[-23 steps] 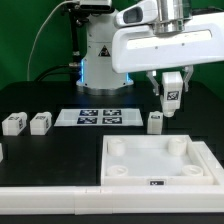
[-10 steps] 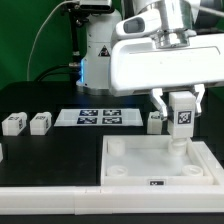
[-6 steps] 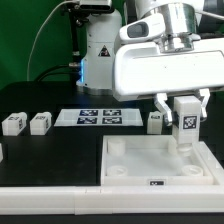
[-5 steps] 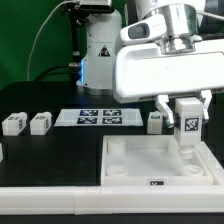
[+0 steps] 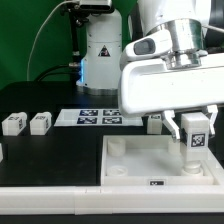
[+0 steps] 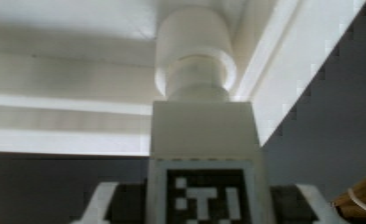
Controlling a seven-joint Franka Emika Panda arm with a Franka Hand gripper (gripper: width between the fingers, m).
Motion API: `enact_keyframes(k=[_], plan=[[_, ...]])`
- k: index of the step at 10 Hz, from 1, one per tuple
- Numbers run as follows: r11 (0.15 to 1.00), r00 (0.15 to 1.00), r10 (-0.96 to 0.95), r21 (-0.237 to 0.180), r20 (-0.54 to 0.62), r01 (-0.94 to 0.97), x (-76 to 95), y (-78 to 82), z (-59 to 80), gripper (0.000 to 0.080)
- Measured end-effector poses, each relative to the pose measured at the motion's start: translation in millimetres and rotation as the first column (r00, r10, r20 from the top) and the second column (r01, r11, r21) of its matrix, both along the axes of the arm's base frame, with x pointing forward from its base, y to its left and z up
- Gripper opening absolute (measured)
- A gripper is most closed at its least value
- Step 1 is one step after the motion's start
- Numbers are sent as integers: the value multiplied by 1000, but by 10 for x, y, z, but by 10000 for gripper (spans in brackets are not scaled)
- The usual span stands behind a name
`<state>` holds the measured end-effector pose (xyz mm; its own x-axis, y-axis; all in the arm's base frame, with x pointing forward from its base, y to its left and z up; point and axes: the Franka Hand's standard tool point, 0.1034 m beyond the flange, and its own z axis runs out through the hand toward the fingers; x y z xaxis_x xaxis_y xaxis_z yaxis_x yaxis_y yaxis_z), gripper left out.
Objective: Assemble one leg
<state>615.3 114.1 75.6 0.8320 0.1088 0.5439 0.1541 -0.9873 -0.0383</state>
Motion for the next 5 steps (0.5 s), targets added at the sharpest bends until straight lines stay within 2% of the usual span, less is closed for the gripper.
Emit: enact_keyframes(k=[5], plan=[[1000, 1000, 1, -3, -4, -1, -75, 10, -158, 290]])
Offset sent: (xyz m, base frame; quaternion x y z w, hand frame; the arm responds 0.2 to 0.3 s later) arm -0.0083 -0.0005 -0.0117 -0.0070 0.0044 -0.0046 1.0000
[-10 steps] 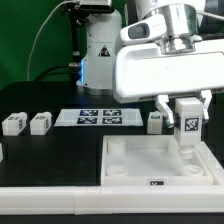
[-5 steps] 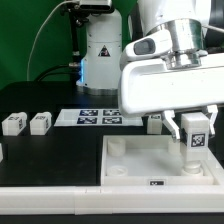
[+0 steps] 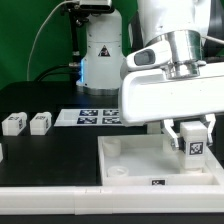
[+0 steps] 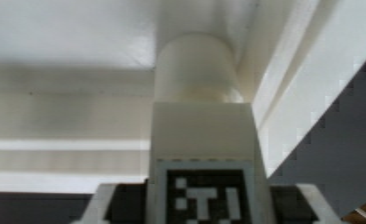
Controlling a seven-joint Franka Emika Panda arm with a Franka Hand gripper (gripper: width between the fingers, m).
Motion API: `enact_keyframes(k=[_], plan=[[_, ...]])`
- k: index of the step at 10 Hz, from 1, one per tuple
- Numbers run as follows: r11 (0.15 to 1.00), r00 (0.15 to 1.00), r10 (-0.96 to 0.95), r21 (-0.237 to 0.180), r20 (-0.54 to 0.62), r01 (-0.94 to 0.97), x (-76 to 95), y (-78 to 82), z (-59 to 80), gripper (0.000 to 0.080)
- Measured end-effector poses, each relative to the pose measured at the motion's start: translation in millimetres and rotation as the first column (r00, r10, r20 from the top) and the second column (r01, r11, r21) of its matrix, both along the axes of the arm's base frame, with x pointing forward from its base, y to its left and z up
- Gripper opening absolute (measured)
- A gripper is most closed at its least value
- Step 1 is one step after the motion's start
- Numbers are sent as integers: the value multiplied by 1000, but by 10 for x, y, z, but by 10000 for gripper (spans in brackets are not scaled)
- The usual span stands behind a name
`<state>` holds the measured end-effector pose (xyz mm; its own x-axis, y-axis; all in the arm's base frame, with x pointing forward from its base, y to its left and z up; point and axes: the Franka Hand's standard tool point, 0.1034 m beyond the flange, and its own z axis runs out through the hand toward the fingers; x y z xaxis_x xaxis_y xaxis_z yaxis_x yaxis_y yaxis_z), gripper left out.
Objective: Assemble one leg
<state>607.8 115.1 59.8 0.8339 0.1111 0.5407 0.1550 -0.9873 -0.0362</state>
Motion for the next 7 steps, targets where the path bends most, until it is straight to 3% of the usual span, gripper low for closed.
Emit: enact_keyframes(k=[5, 6, 7], plan=[[1000, 1000, 1, 0, -3, -1, -3, 7, -25, 330], [1000, 1000, 1, 0, -4, -1, -4, 4, -19, 539], [1000, 1000, 1, -1, -1, -1, 3, -5, 16, 615]])
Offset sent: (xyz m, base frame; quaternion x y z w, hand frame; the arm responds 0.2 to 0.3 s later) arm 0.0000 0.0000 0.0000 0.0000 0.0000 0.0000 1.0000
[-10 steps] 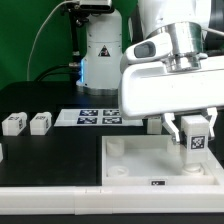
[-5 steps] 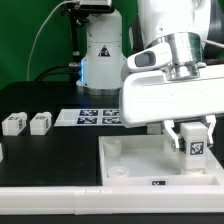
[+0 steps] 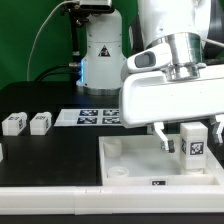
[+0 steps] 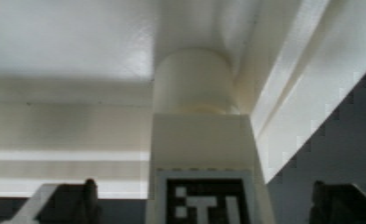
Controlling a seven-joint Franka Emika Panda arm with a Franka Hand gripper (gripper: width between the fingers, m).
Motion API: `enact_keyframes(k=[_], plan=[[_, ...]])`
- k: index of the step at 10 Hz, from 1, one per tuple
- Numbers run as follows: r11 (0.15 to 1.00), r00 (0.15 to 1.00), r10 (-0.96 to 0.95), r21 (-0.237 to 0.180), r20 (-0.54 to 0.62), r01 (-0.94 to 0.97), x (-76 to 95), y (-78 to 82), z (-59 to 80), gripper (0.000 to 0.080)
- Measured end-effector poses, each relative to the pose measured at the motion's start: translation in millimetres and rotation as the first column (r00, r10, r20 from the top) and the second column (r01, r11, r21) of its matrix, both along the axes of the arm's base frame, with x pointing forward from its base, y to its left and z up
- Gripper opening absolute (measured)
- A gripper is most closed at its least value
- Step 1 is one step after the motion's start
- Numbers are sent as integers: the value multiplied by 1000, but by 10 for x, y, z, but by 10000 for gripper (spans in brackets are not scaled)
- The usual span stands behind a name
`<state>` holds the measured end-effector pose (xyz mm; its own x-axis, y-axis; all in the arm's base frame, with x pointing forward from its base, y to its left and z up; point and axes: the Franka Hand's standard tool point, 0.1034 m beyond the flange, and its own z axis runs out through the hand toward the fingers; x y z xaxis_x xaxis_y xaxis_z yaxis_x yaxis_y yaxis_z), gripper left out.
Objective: Assemble one leg
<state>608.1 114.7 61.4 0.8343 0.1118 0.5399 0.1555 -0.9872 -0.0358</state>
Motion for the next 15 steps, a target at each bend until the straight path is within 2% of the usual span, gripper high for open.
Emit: enact_keyframes(k=[5, 6, 8, 9, 10, 11, 13, 14, 15], plan=[[1000, 1000, 3, 1, 1, -3, 52, -17, 274, 649], [1000, 1000, 4, 1, -2, -4, 59, -13, 305, 649], [1000, 999, 9, 1, -43, -9, 50, -4, 268, 649], [1000, 990, 17, 1, -142, -17, 19, -3, 195, 649], [1000, 962, 28, 3, -272, -28, 58, 5, 219, 649], [999, 935, 35, 7, -353, -35, 94, 10, 243, 649], [999, 846, 41, 17, -531, -38, 51, 21, 239, 649], [999, 795, 52, 23, -604, -48, 61, 27, 241, 649], [998, 775, 58, 28, -630, -53, 102, 28, 233, 649]])
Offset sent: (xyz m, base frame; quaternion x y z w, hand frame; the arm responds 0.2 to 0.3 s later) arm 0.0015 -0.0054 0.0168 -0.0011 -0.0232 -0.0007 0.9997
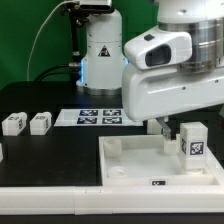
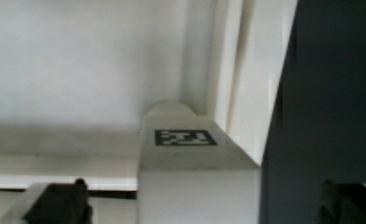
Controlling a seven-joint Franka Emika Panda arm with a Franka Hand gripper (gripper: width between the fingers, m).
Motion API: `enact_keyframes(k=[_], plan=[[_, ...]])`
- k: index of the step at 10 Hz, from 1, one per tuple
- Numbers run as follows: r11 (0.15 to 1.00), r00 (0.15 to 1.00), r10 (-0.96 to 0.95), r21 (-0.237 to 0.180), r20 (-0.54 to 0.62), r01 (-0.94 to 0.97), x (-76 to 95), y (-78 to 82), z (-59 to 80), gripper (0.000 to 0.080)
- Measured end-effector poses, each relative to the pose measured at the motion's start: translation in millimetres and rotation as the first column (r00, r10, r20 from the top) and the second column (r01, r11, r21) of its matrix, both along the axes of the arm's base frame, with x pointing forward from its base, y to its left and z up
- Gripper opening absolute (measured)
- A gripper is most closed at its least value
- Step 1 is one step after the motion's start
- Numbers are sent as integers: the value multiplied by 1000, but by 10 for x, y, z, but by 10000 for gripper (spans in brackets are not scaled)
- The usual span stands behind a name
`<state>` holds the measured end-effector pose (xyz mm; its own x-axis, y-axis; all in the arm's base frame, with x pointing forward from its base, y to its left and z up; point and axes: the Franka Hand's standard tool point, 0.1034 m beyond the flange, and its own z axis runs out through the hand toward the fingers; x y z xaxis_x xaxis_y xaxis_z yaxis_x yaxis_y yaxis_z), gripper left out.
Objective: Assemble one leg
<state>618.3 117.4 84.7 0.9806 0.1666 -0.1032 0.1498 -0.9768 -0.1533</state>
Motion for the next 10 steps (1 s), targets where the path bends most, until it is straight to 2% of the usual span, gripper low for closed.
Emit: enact_keyframes(k=[1, 2, 3, 4, 5, 6, 7, 9, 10], plan=[[1000, 999, 2, 0, 47, -2, 61, -13, -16, 649], [1000, 999, -1, -1, 54, 1, 42, -19, -41, 649], [1000, 999, -1, 0, 54, 1, 42, -19, -41, 530], [1000, 999, -1, 0, 54, 1, 42, -19, -44, 530], [1000, 999, -1, -1, 53, 1, 41, -20, -45, 350], [1000, 999, -3, -3, 54, 3, 44, -40, -47, 350], [1000, 998, -19, -3, 52, 20, 44, -42, -48, 296], [997, 996, -75, -8, 44, 75, 45, -45, -49, 296], [986, 985, -165, -13, 38, 166, 50, -46, -50, 296]])
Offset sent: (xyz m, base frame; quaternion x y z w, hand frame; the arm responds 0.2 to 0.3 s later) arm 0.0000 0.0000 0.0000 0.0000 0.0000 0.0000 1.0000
